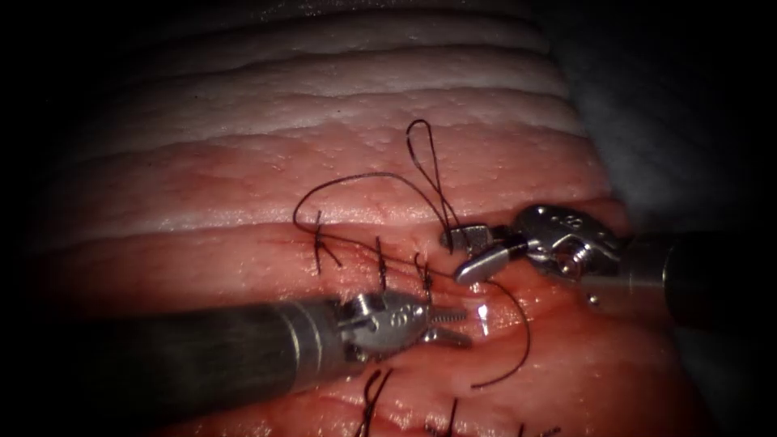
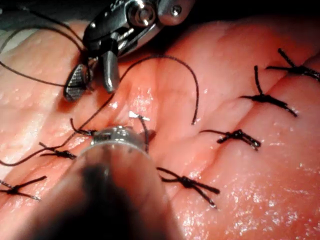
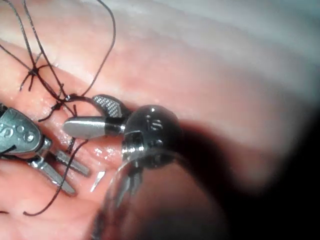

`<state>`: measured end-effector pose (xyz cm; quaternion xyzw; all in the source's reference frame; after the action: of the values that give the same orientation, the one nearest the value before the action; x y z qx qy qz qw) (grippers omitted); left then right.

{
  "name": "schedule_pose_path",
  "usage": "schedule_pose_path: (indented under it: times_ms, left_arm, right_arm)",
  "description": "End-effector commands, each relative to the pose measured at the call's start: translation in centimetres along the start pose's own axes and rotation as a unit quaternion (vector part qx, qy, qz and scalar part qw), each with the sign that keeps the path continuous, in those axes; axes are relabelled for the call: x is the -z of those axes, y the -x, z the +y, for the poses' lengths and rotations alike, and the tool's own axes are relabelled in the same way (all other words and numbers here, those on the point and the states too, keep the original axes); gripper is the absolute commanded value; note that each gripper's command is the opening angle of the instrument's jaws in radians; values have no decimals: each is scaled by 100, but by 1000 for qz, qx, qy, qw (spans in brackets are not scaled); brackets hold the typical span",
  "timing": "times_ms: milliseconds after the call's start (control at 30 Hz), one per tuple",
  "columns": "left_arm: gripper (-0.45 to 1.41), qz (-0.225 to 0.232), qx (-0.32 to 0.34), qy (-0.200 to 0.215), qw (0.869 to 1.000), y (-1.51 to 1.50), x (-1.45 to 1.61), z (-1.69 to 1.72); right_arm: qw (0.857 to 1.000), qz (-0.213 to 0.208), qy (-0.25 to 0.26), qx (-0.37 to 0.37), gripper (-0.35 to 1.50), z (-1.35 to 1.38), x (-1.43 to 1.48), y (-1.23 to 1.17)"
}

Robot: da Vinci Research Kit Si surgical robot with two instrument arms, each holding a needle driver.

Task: Wound Closure
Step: Throw needle through skin above incision

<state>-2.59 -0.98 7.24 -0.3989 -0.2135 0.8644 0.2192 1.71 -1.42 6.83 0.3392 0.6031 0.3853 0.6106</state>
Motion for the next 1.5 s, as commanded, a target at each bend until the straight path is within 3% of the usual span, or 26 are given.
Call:
schedule_pose_path:
  times_ms: [33,267,600,633,667,700,733,800,967,1167,1333,1400,1500]
  left_arm:
    - [4,0,-2,0,1000,0,-7,-2]
    - [4,0,-2,1,1000,0,-6,-2]
    - [4,0,-2,1,1000,-1,-6,0]
    - [4,0,-2,1,1000,-1,-5,1]
    - [4,0,-2,1,1000,-2,-5,1]
    - [4,0,-1,2,1000,-3,-3,1]
    - [4,0,-1,3,1000,-3,-2,1]
    - [2,1,-1,6,1000,-4,1,0]
    - [2,1,-4,7,1000,-4,1,-1]
    - [2,1,-4,6,1000,-3,1,-3]
    - [2,1,-13,6,1000,-4,2,-4]
    - [2,0,-21,6,1000,-5,2,-3]
    - [0,4,-55,4,998,-9,3,1]
  right_arm:
    - [999,5,18,37,120,13,-3,-8]
    - [981,21,109,158,130,15,5,-46]
    - [964,12,161,210,116,5,-2,-49]
    - [961,5,166,220,106,6,-3,-48]
    - [961,1,170,220,78,7,-4,-46]
    - [958,-15,180,222,-35,9,-4,-41]
    - [958,-28,185,219,-35,10,-4,-39]
    - [975,-60,157,148,-35,14,-2,-33]
    - [993,-72,96,16,-35,-1,0,-16]
    - [990,-94,38,-99,-35,-40,0,10]
    - [985,-108,25,-132,-35,-55,-2,26]
    - [987,-90,26,-129,-35,-52,-3,22]
    - [992,-33,34,-114,81,-46,0,13]
